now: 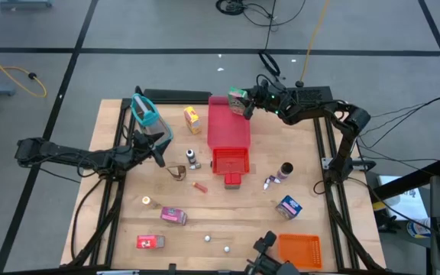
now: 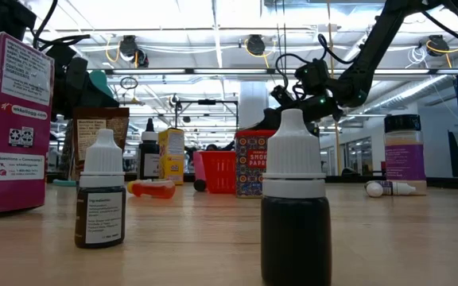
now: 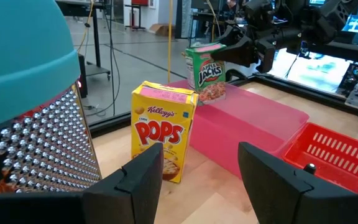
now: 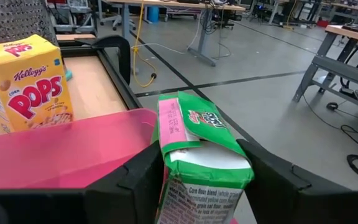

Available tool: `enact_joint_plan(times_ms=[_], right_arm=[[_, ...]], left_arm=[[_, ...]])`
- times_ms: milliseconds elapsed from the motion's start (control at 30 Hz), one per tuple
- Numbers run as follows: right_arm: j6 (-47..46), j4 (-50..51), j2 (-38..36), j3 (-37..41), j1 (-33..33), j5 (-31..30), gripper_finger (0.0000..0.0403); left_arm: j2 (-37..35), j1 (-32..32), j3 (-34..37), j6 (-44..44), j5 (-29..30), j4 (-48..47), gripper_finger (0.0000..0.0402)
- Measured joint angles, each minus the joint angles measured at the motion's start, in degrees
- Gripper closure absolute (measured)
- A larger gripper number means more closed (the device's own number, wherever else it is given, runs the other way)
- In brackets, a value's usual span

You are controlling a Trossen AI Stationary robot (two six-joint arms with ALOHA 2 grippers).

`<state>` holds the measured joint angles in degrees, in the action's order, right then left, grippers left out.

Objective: Pick & Place Kitchen Items
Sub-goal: Put the green cereal box into the pink bin

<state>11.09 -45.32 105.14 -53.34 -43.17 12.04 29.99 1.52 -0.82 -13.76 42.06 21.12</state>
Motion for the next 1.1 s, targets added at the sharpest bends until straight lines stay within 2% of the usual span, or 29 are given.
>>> enact_joint_plan(times_ms=[333, 567, 967, 1100], right_arm=[[1.6, 1.0, 0.0, 0.0, 0.5, -0.2, 0.0211], [2.1, 1.1, 0.0, 0.0, 0.5, -3.6, 0.0209], [2.2, 1.4, 0.0, 0.0, 1.2, -6.9, 0.0159], [2.8, 0.2, 0.0, 0.0, 2.4, -12.9, 0.0145]], left_arm=[[0.0, 0.0, 0.0, 0.0, 0.0, 0.0, 0.0192], [0.0, 0.0, 0.0, 0.0, 0.0, 0.0, 0.0192], [0.0, 0.0, 0.0, 0.0, 0.0, 0.0, 0.0192], [0.0, 0.0, 0.0, 0.0, 0.0, 0.0, 0.0192]])
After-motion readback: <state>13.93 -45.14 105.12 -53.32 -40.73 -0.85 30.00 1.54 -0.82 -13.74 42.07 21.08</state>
